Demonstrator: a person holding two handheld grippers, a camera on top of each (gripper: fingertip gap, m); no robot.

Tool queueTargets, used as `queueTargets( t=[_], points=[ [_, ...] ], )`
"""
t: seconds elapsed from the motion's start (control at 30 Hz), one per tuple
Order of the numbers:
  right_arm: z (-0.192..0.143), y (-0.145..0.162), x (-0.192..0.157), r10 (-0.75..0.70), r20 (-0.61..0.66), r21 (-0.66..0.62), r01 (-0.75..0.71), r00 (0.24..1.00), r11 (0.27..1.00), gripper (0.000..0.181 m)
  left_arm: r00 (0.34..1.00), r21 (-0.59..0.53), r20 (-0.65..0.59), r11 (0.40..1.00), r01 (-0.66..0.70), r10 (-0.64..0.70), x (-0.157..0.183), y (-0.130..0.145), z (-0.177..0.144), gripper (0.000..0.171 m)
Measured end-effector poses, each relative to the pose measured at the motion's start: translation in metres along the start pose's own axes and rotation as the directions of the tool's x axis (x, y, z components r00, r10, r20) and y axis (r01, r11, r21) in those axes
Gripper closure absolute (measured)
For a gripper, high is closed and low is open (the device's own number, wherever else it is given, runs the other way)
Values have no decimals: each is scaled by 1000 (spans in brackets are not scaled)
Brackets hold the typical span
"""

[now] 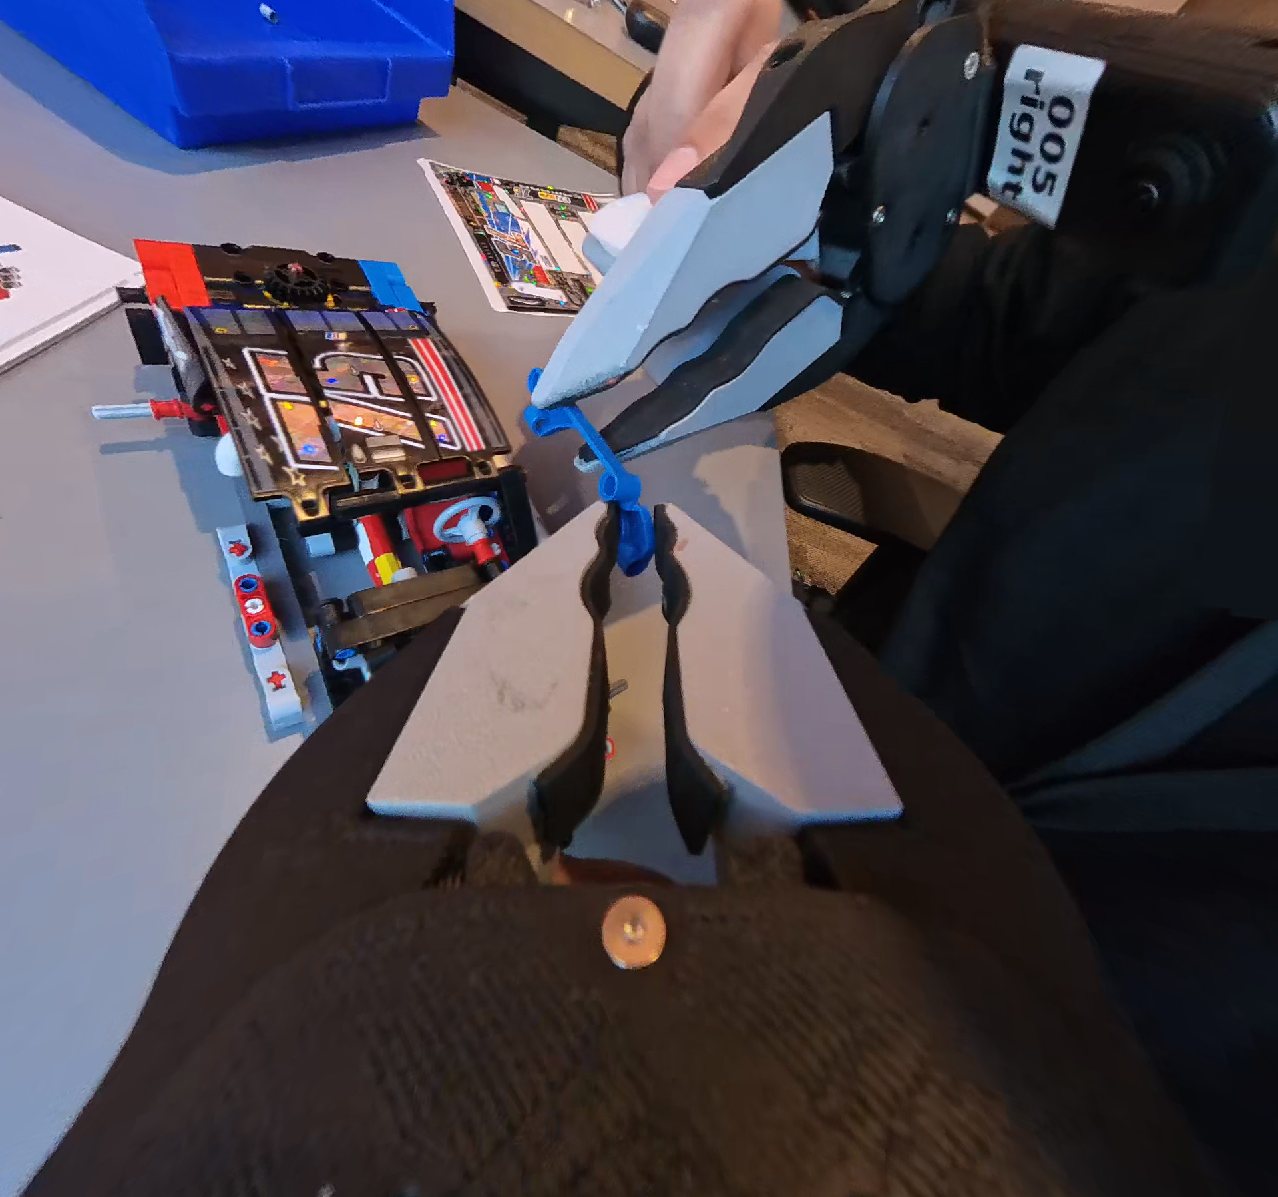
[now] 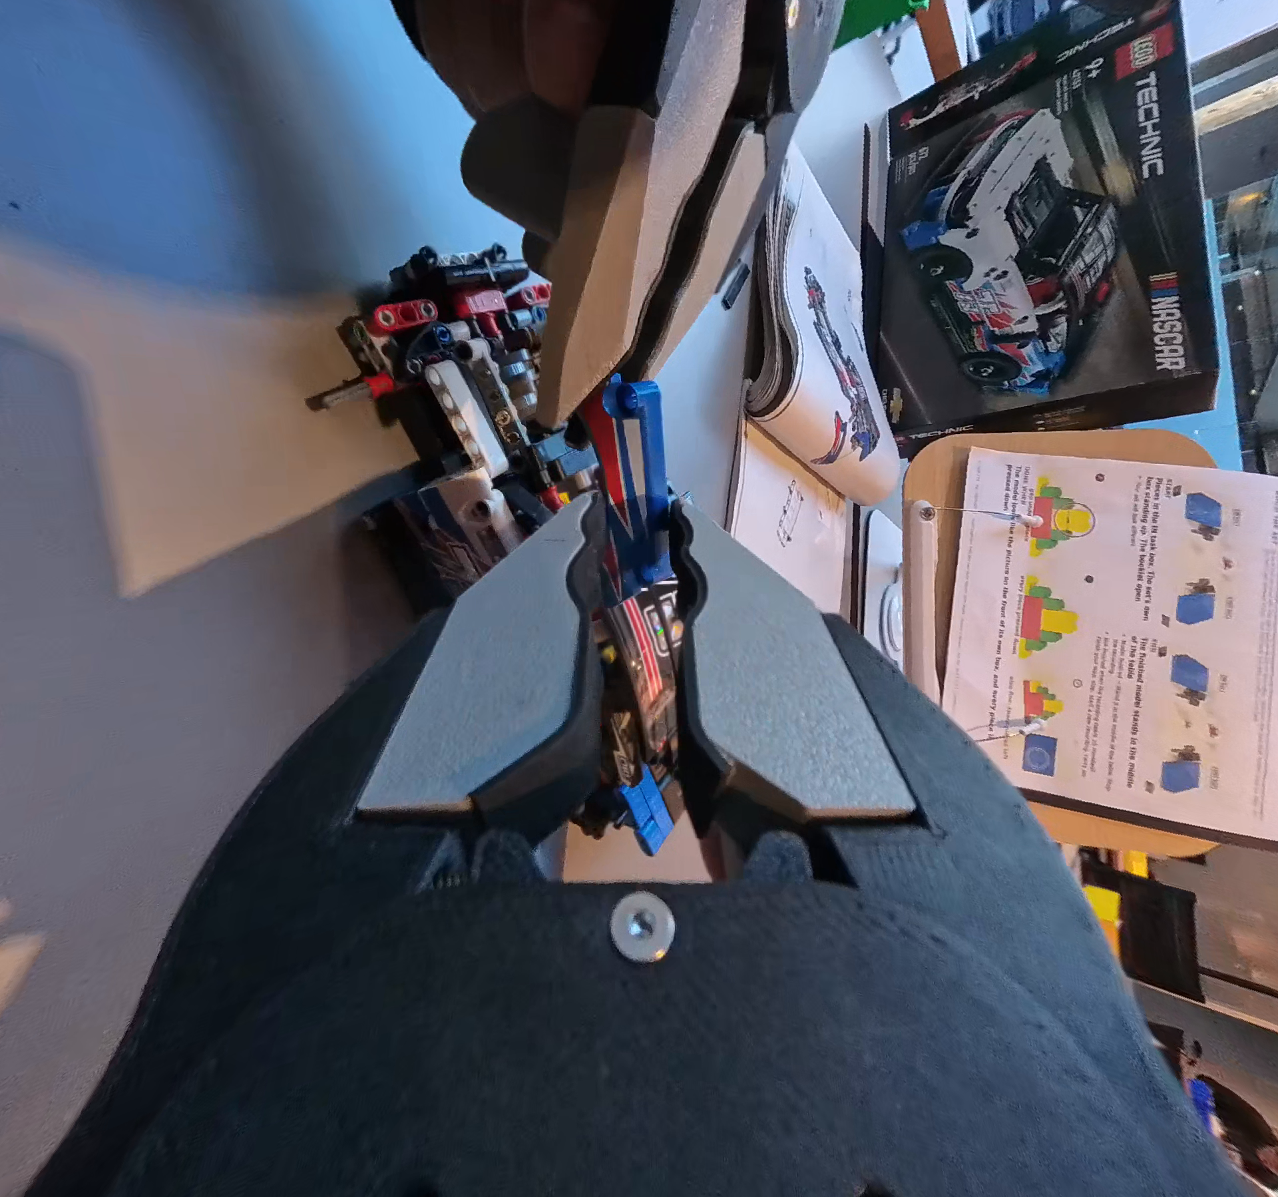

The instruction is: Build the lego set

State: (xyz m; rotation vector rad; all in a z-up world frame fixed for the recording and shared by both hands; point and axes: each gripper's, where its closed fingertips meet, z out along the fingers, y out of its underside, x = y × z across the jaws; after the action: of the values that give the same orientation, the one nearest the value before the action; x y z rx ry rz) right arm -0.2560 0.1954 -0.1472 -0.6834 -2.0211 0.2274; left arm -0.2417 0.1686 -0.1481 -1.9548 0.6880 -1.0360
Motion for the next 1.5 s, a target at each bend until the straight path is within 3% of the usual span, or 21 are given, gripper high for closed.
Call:
queueTargets(
  t=[0.5, 0.67, 0.9, 1.13, 1.33, 1.43, 1.5],
  points=[
    [21, 9, 14, -28, -85, -36, 25, 996, 999, 166, 995, 100, 13, 990, 99, -100, -25, -7, -9, 165],
    [30, 5, 16, -10, -40, 4, 11, 999, 1000, 168, 985, 106, -47, 979, 172, -168, -30, -6, -17, 166],
    [40, 0, 35, 35, -33, 36, -34, 999, 999, 168, 952, 196, -140, 935, 296, -272, -43, -17, -32, 166],
    [30, 4, 35, 55, -83, 20, -53, 995, 998, 168, 959, 190, -108, 941, 280, -264, -41, -22, -28, 163],
    [-23, 23, 23, 119, -193, -15, -125, 974, 992, 169, 974, 168, -13, 960, 225, -226, -20, -29, -2, 150],
    [-59, 61, 14, 156, -264, -87, -185, 952, 979, 168, 973, 122, 172, 983, 136, -156, -22, -26, 4, 126],
    [-79, 91, 5, 178, -291, -135, -225, 940, 965, 169, 924, 96, 375, 995, 38, -72, -35, -27, -4, 116]
  ],
)
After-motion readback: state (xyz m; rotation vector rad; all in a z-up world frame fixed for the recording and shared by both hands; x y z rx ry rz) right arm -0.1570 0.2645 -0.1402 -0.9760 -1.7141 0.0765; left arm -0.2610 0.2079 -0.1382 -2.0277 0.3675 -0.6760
